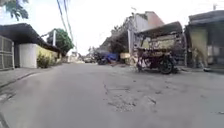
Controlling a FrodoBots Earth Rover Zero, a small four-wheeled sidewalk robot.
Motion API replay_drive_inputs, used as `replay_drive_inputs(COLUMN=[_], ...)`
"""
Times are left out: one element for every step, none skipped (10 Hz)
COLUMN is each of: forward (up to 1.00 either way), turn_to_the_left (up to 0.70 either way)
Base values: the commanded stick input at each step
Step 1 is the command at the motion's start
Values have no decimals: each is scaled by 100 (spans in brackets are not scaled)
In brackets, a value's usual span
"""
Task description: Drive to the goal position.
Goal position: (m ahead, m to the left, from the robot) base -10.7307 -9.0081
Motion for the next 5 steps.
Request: replay_drive_inputs(forward=[0,0,0,0,0], turn_to_the_left=[-100,-100,-100,-100,-100])
